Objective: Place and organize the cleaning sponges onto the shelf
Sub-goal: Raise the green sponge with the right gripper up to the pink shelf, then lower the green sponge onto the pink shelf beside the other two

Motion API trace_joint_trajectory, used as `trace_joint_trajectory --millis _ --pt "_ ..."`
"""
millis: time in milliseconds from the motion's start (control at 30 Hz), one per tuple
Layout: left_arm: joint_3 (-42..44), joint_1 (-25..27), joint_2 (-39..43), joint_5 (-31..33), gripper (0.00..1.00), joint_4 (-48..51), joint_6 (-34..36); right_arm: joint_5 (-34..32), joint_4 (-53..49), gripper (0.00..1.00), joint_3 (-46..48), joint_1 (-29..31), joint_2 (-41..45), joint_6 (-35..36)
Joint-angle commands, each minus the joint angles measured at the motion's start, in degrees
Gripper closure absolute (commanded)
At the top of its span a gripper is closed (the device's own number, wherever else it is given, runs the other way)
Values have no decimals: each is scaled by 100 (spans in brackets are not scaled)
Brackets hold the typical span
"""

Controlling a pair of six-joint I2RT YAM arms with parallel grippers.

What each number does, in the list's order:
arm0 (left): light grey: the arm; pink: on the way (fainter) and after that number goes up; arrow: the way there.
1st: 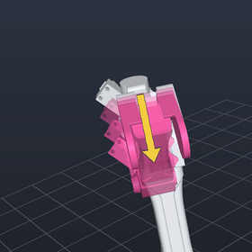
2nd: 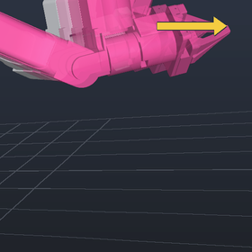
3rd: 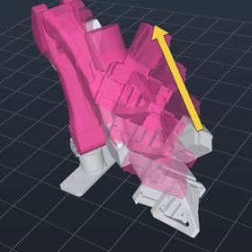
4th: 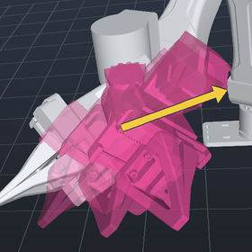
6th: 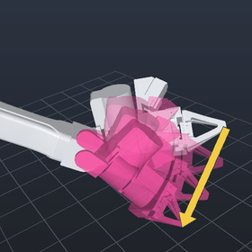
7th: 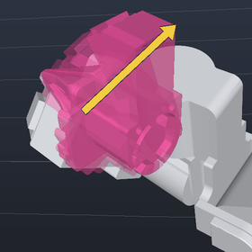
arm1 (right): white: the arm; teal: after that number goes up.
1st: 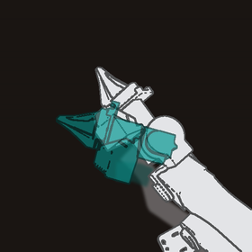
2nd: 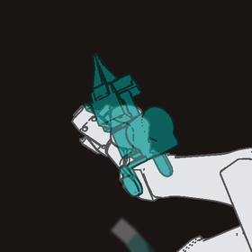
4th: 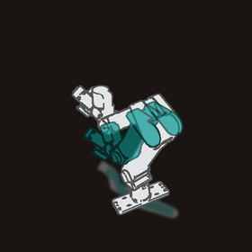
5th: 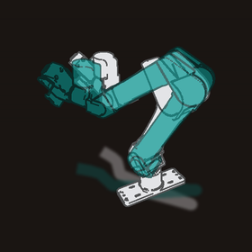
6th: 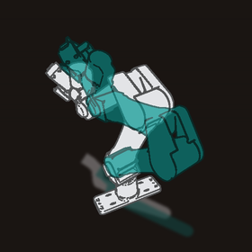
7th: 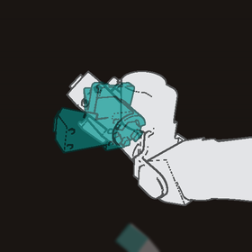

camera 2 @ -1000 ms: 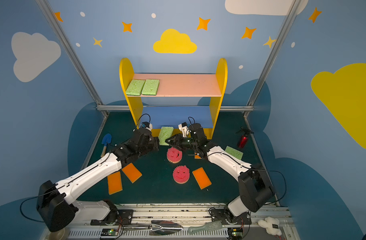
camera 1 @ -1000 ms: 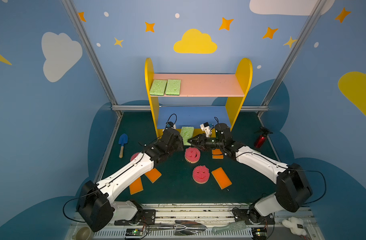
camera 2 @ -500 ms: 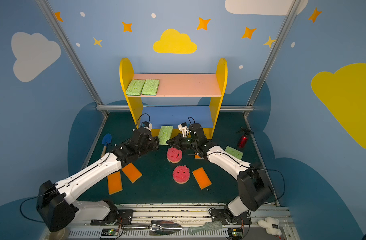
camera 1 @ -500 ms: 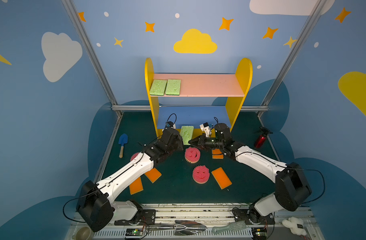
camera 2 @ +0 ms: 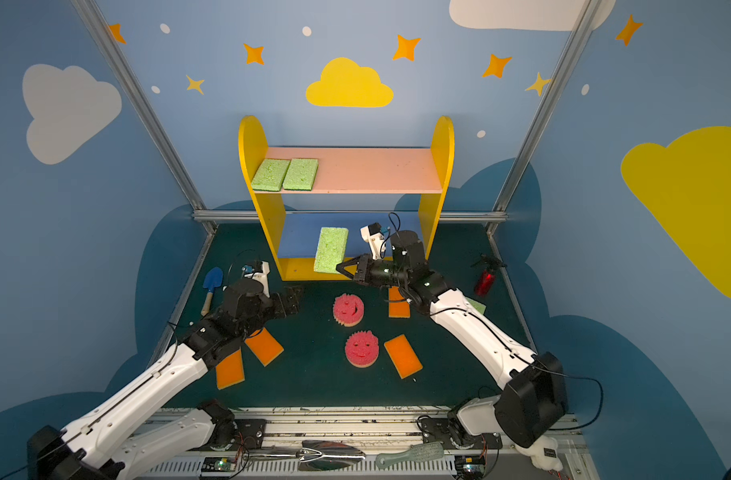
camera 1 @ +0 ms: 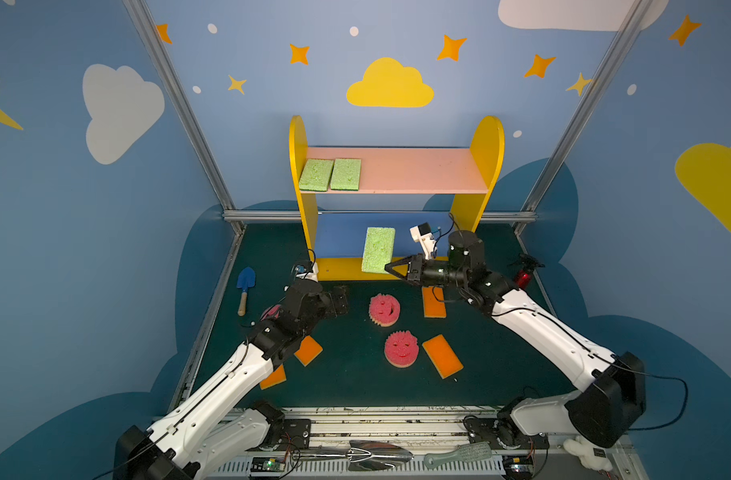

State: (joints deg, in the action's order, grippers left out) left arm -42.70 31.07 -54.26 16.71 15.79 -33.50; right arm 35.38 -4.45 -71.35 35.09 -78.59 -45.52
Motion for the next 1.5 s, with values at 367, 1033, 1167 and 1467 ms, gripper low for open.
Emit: trace_joint_trajectory --millis 367,1033,1167,1467 --pt "829 -31 -141 -350 0 -1106 168 720 -1450 100 -3250 -611 -1361 943" --pt "992 4 -656 -432 0 -1584 212 1236 -2213 100 -6989 -1122 -3981 373" --pt "991 31 -701 -466 0 -1614 179 1409 -2088 100 -7250 -1167 -4263 116" --pt "983 75 -775 -424 0 -1614 184 1520 -2016 99 -7300 -1152 -4435 44"
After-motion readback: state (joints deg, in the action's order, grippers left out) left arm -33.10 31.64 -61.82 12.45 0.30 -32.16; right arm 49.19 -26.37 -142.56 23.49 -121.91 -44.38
